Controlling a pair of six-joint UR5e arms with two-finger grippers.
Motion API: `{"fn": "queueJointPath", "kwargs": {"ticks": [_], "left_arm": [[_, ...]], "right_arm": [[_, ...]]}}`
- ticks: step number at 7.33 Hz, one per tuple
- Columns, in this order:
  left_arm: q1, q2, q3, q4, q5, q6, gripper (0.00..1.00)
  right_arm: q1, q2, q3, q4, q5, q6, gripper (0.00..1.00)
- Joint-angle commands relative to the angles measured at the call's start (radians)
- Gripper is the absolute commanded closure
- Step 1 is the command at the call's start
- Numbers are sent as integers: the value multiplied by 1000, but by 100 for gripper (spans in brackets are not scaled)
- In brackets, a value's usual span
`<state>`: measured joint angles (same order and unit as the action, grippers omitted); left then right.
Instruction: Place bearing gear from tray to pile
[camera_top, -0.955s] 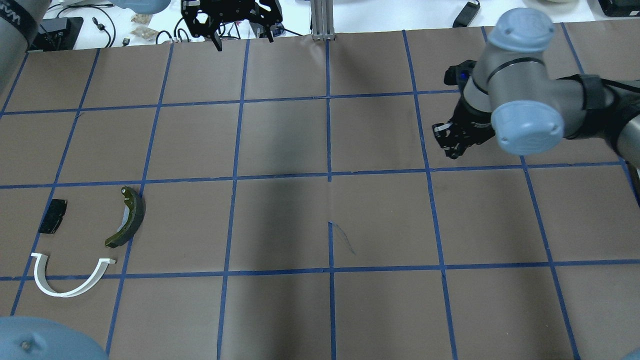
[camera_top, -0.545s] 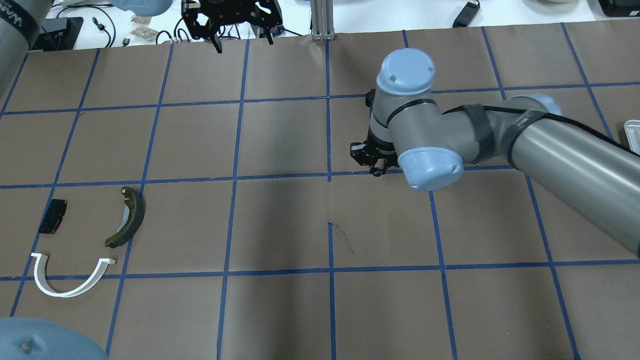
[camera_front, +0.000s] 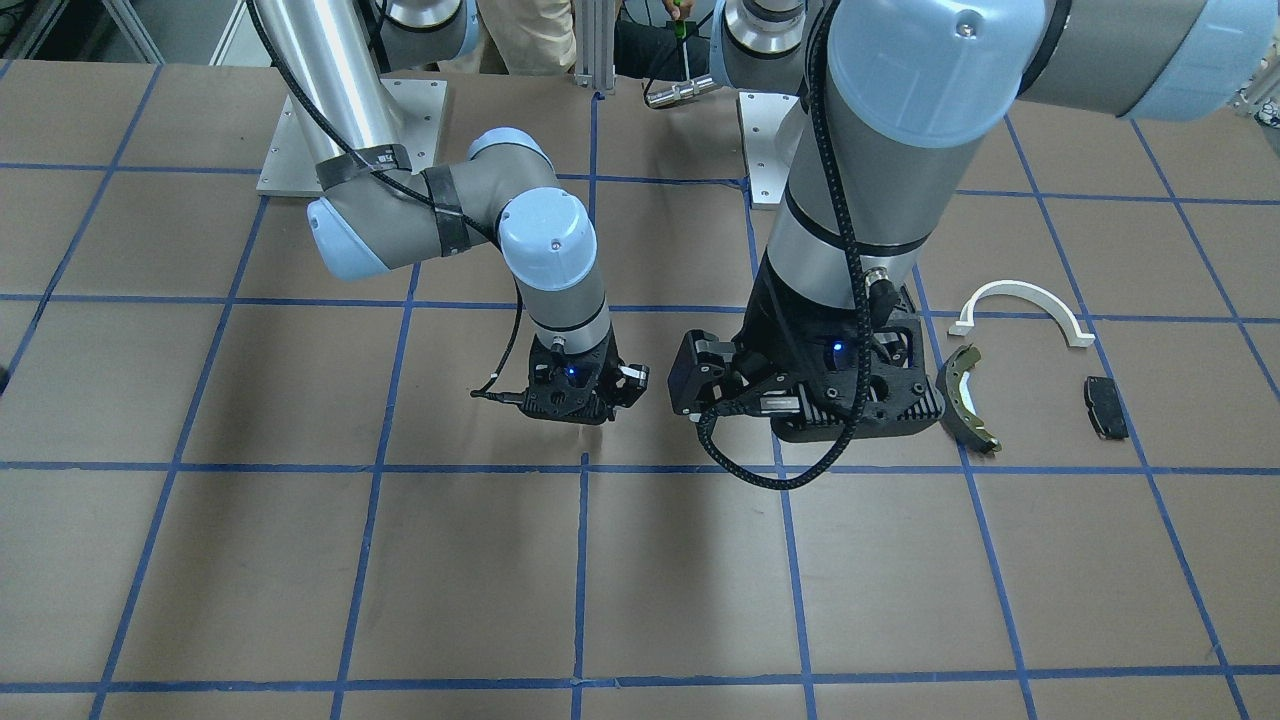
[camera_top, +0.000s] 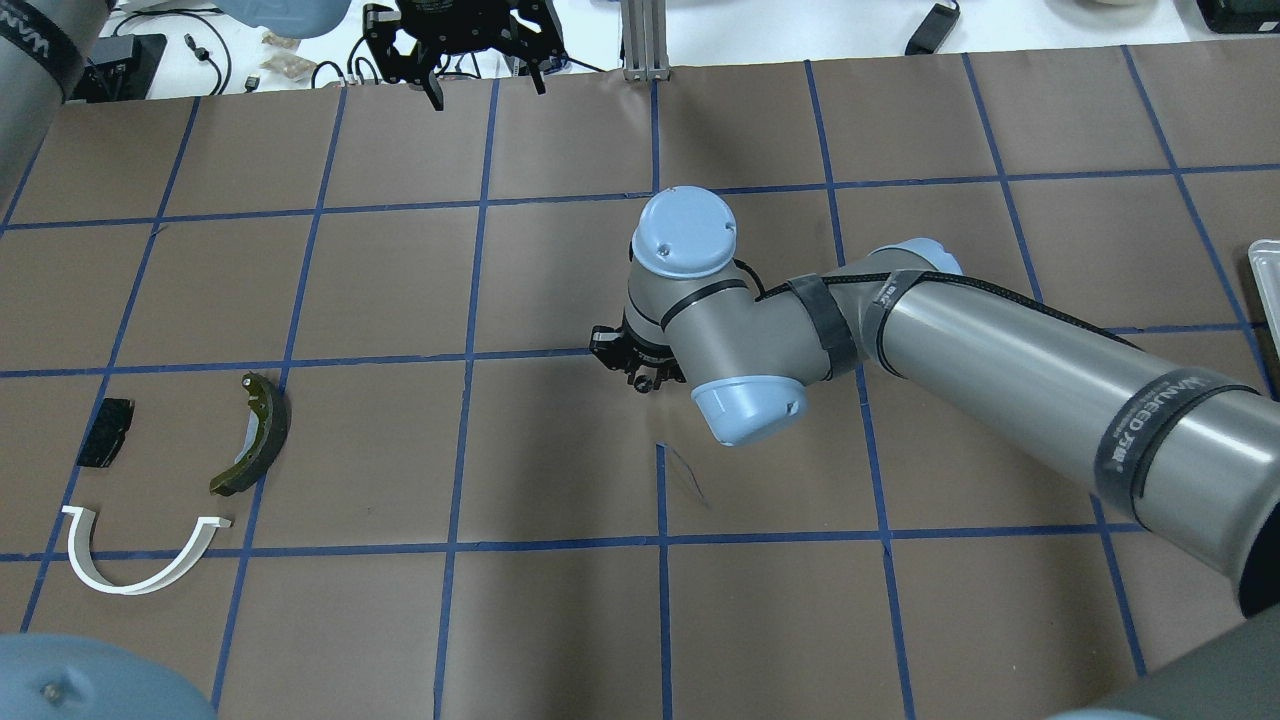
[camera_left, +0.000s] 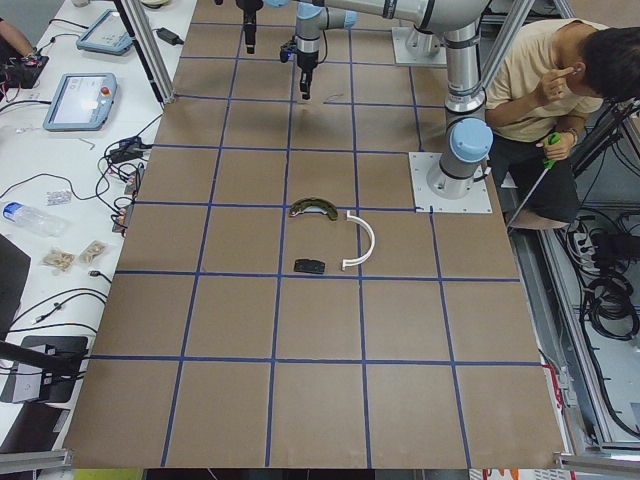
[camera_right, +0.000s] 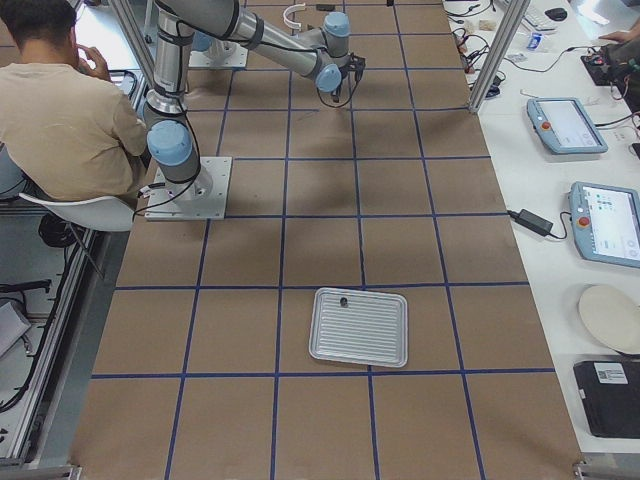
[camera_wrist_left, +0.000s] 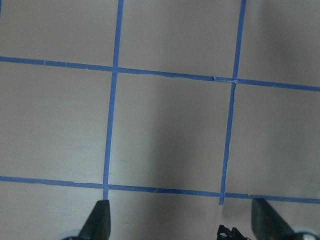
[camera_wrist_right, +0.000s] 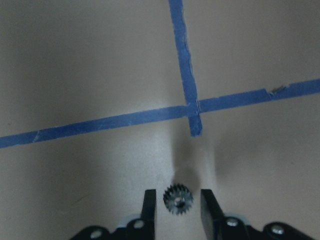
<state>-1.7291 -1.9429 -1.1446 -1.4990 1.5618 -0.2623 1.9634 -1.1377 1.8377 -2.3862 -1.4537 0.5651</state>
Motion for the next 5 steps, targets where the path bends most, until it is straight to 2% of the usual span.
{"fn": "queueJointPath", "kwargs": {"ticks": [1,2,3,4,5], "left_arm": [[-3,-1,-3,0,-2,0,0],[-6,-4,-12,0,-6,0,0],[-29,-11,-52,-1,-8,-21,0],[-88,-21,-120,26,-3,-23,0],[-149,-45,-198,148,3,-49,0]], "right_arm": [[-81,-46,-18,24,-37,-301,0],[-209,-104,-34,174,-43,-438,0],[-373,-152,-34,259,-39,-717,0],[-517,-162,-37,278,-46,-945,0],[-658,-159,-38,269,-53,-1146,0]]}}
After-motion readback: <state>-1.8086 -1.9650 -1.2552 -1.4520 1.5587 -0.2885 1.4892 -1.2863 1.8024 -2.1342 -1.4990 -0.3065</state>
